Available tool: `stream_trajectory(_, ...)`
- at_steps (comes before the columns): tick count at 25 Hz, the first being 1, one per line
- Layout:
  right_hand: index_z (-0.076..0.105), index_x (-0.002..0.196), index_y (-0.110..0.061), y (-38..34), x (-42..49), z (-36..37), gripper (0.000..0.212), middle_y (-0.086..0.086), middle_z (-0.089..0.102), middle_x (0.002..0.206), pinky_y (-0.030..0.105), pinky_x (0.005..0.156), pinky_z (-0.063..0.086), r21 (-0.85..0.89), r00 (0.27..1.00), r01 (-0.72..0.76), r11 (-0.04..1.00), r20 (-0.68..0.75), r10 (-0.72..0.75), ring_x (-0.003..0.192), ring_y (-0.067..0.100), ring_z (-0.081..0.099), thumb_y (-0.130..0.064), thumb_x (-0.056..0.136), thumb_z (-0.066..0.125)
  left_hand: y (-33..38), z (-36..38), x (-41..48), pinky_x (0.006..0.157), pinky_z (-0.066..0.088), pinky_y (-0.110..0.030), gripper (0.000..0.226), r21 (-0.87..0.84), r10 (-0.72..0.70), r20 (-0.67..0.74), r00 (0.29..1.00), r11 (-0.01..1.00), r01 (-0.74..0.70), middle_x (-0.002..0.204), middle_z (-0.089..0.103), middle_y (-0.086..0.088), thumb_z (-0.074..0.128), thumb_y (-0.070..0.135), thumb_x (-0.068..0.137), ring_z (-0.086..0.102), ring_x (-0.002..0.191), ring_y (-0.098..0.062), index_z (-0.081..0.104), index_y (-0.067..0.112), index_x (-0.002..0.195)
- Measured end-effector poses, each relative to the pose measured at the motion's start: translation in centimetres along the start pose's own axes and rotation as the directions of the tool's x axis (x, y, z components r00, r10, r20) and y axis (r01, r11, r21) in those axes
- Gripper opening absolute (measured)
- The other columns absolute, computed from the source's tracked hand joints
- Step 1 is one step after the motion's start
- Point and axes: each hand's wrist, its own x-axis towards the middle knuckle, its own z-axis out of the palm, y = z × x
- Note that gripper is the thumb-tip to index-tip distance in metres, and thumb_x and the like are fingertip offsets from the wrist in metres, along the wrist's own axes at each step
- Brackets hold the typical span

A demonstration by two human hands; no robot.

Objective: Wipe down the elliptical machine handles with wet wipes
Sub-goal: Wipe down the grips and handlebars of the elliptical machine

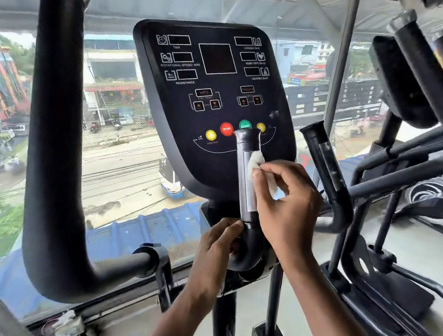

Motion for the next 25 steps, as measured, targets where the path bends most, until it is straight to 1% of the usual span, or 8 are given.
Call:
stream_trajectory(2,0.078,0.091,-0.007,0.1,0.3,0.0,0.002,0.004,0.070,0.099,0.026,0.086,0.055,-0.026,0.998,0.055,0.998,0.038,-0.054,0.092,0.013,0.068,-0.009,0.090,0.078,0.1,-0.1,-0.1,0.076,0.035,-0.036,0.032,-0.003,-0.009,0.006,1.000,1.000,0.009,0.082,0.054,-0.008,0.055,0.036,0.092,0.048,0.080,-0.019,0.061,0.005,0.084)
stream_trajectory(6,0.077,0.091,-0.008,-0.2,1.5,0.4,0.004,0.002,0.071,0.096,0.033,0.080,0.056,-0.051,1.000,0.020,0.999,0.008,-0.019,0.088,0.014,0.068,-0.012,0.092,0.076,0.3,-0.2,0.1,0.074,0.036,-0.034,0.024,0.002,-0.029,0.020,0.999,1.000,0.029,0.080,0.053,-0.005,0.055,0.038,0.091,0.047,0.078,-0.018,0.066,0.019,0.081)
stream_trajectory(9,0.078,0.091,-0.009,-0.5,1.7,0.8,0.004,0.004,0.070,0.100,0.028,0.082,0.055,-0.099,0.993,0.107,0.989,0.063,-0.101,0.090,0.016,0.068,-0.011,0.088,0.077,0.1,-0.4,0.3,0.076,0.039,-0.034,0.028,0.013,-0.035,0.032,0.999,0.999,0.034,0.080,0.056,-0.005,0.056,0.038,0.090,0.051,0.079,-0.019,0.067,0.014,0.083)
stream_trajectory(13,0.075,0.087,-0.010,-0.4,3.3,1.6,0.005,0.000,0.070,0.091,0.040,0.077,0.056,-0.069,1.000,-0.022,0.997,-0.014,0.021,0.084,0.017,0.068,-0.014,0.088,0.074,-0.1,-0.5,0.6,0.078,0.040,-0.036,0.034,0.012,-0.040,0.032,0.999,0.999,0.040,0.081,0.059,-0.006,0.057,0.039,0.089,0.054,0.080,-0.020,0.069,0.008,0.090)
stream_trajectory(16,0.077,0.089,-0.008,-0.6,3.5,1.5,0.005,0.003,0.070,0.098,0.034,0.081,0.056,-0.114,0.993,0.105,0.988,0.069,-0.097,0.089,0.018,0.069,-0.012,0.086,0.075,0.1,-0.5,0.5,0.076,0.040,-0.033,0.029,-0.003,-0.055,0.030,0.998,0.998,0.055,0.078,0.057,-0.003,0.057,0.038,0.088,0.052,0.078,-0.017,0.070,0.013,0.086)
stream_trajectory(20,0.077,0.089,-0.009,-0.7,4.3,1.1,0.005,0.002,0.071,0.093,0.039,0.077,0.057,-0.138,0.997,0.067,0.988,0.045,-0.061,0.084,0.018,0.068,-0.011,0.088,0.073,0.4,-0.4,0.4,0.074,0.039,-0.032,0.030,-0.009,-0.055,0.034,0.998,0.998,0.056,0.076,0.054,-0.003,0.057,0.038,0.088,0.050,0.077,-0.017,0.068,0.010,0.084)
stream_trajectory(23,0.080,0.094,-0.007,-0.9,3.9,1.1,0.009,0.003,0.071,0.098,0.033,0.080,0.056,-0.177,0.983,0.158,0.971,0.116,-0.139,0.086,0.017,0.068,-0.011,0.088,0.075,0.4,-0.5,0.4,0.076,0.040,-0.035,0.032,-0.008,-0.051,0.040,0.998,0.999,0.052,0.078,0.057,-0.006,0.057,0.038,0.087,0.052,0.079,-0.020,0.068,0.009,0.086)
stream_trajectory(25,0.079,0.091,-0.009,-0.7,4.4,0.8,0.008,0.003,0.071,0.093,0.037,0.073,0.056,-0.186,0.985,0.144,0.972,0.125,-0.122,0.079,0.017,0.067,-0.014,0.088,0.073,0.4,-0.4,0.4,0.078,0.042,-0.038,0.028,0.001,-0.048,0.047,0.998,0.999,0.048,0.081,0.061,-0.007,0.057,0.039,0.087,0.057,0.081,-0.021,0.070,0.014,0.085)
